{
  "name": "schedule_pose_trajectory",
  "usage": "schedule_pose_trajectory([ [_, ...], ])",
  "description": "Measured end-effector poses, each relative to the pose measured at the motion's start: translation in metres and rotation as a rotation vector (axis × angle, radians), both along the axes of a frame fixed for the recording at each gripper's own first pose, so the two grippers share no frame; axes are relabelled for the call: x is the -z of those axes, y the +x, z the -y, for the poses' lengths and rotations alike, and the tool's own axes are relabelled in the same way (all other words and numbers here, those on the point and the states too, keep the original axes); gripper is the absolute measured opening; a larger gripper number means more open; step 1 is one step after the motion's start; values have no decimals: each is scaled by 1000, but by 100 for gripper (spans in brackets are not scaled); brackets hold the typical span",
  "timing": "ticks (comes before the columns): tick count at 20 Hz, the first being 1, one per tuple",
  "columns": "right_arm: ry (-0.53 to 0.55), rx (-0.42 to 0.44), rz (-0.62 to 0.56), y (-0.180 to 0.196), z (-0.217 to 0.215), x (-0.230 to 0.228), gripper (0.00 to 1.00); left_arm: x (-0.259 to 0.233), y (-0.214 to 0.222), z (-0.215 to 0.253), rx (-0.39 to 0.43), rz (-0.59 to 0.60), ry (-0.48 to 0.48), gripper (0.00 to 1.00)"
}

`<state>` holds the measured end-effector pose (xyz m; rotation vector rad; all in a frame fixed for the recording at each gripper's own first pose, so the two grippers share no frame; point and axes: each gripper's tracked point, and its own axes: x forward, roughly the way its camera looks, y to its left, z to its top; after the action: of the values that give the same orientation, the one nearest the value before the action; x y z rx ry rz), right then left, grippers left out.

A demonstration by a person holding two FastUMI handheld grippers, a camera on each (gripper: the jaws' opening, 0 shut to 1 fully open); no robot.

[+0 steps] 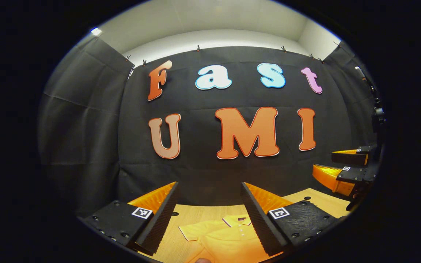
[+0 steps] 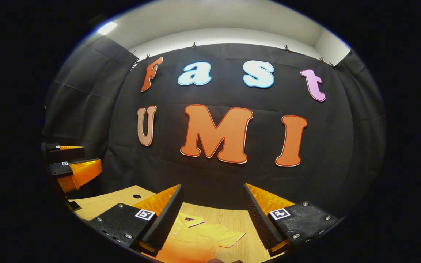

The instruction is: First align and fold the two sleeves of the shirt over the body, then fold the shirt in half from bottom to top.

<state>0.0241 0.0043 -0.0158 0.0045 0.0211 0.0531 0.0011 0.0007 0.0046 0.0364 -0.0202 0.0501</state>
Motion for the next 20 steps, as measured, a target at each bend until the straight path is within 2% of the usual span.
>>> schedule_pose_trajectory([
  [10, -2, 25, -111, 20, 17, 46, 98, 1, 0, 5, -7, 12, 8, 99],
  [17, -27, 65, -341, 52, 51, 128, 98, 4, -6, 1, -45, 11, 38, 99],
  [20, 9, 42, -443, 63, 52, 158, 97, 5, -7, -3, -74, 2, 54, 99],
])
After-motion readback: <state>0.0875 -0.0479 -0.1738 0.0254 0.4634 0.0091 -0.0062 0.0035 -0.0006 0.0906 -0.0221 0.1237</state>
